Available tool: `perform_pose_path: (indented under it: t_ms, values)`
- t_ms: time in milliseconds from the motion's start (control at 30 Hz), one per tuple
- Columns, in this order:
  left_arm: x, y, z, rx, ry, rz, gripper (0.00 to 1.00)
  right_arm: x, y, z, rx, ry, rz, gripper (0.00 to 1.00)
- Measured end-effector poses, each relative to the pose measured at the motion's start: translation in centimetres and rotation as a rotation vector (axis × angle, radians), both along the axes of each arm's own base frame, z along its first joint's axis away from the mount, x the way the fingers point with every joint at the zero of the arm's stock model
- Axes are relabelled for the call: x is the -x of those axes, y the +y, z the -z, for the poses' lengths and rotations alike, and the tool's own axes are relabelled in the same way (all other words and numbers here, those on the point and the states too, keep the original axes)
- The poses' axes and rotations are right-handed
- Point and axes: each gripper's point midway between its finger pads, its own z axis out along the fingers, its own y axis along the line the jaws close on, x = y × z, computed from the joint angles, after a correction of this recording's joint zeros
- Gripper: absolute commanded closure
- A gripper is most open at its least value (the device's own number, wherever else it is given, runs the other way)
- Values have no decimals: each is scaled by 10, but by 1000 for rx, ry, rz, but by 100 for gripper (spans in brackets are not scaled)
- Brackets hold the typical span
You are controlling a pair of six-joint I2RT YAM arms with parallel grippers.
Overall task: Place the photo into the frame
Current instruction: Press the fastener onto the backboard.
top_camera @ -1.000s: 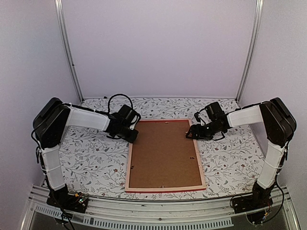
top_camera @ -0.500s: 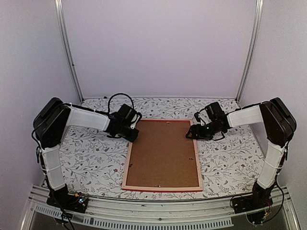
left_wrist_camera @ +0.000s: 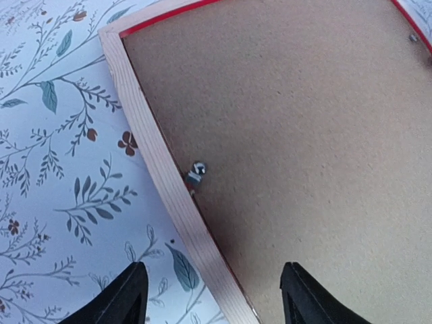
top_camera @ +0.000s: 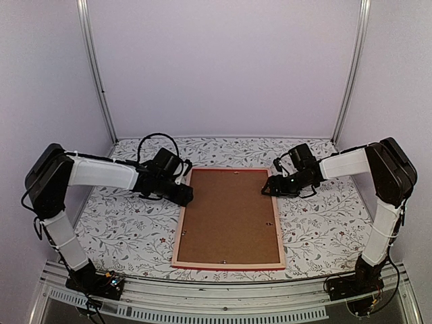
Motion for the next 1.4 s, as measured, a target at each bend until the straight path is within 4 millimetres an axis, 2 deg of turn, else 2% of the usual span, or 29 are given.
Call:
perform_pose_path:
  t_ms: [167, 333, 567, 800, 1100, 1400]
  values:
    - [45, -6, -5, 13, 35, 35, 23, 0, 0, 0, 0, 0, 0, 18]
    - [90, -9, 3, 1, 91, 63, 25, 0, 0, 0, 0, 0, 0, 18]
    - [119, 9, 21, -34, 160, 20, 32, 0, 0, 0, 0, -1, 0, 18]
    - [134, 14, 30, -51, 196, 10, 32, 0, 0, 1, -5, -9, 0, 18]
    - [133, 15, 31, -53, 194, -1, 38, -1, 1, 1, -8, -16, 0, 18]
    - [130, 12, 33, -53, 190, -3, 32, -1, 1, 1, -9, -17, 0, 18]
